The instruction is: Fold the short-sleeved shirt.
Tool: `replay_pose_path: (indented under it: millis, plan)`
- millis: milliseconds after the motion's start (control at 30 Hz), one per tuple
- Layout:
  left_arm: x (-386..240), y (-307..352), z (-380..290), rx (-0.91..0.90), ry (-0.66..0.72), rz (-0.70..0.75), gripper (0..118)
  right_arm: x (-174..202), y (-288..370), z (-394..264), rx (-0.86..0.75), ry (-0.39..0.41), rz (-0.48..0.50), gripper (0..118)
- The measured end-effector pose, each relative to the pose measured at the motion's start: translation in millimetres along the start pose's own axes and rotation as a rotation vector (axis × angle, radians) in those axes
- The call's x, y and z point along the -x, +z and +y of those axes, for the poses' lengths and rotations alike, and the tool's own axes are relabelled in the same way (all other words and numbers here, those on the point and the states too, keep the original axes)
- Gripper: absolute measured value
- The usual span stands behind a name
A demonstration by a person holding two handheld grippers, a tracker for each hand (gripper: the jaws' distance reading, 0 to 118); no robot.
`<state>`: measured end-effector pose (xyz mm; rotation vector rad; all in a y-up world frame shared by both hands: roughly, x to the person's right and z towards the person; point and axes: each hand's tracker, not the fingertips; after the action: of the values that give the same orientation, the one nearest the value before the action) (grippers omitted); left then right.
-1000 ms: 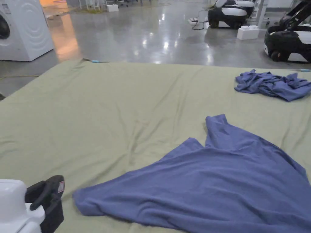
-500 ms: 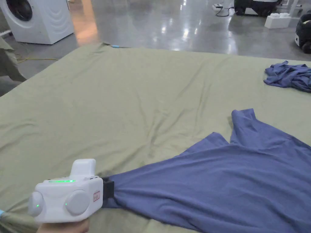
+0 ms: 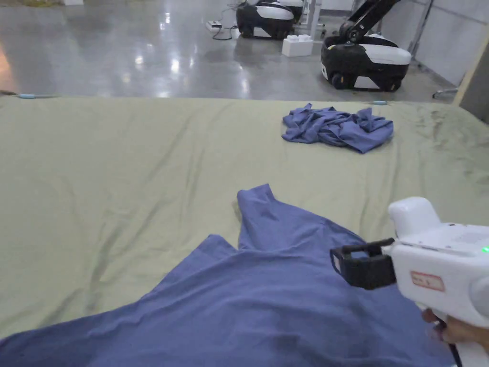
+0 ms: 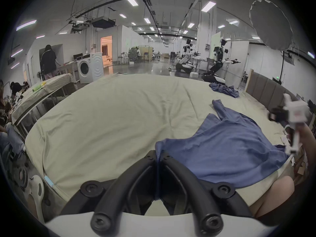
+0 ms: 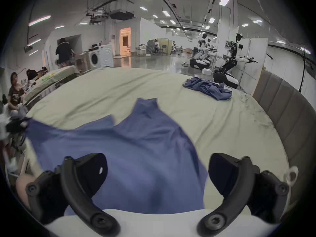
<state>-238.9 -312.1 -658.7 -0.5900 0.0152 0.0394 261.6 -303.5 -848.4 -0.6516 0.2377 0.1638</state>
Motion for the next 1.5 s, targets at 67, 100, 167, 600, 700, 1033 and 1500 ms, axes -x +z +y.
replay_pose_path:
  millis: [67,100,167,600,700,1033,1500]
  plan:
    - [0.7,-8.6,1.0,-0.003,-0.001,0.001,2,-17.6,-64.6,29.2,0.080,-0.040,-0.016,118]
    - [1.2,-11.4,1.2,0.011,-0.008,0.007,2,-29.8,-96.2,37.7,0.134,-0.059,-0.011,118]
    - [3.3,-12.6,-1.7,0.008,-0.001,0.012,2,-43.3,-149.2,47.4,0.223,-0.082,-0.016,113]
    - [2.8,-2.6,33.0,-0.068,-0.023,-0.042,2,-21.7,-77.1,51.4,0.066,-0.078,0.005,3]
    - [-6.8,30.9,72.3,-0.188,-0.094,-0.052,2,-22.5,3.4,75.0,-0.074,-0.044,-0.042,3]
    - [-23.8,110.8,236.4,-0.568,-0.116,-0.095,2,-65.5,262.4,180.9,-0.482,-0.039,-0.329,3]
    - [-32.1,28.0,450.7,-0.616,-0.025,0.011,2,-102.2,267.5,327.7,-0.739,-0.067,-0.459,3]
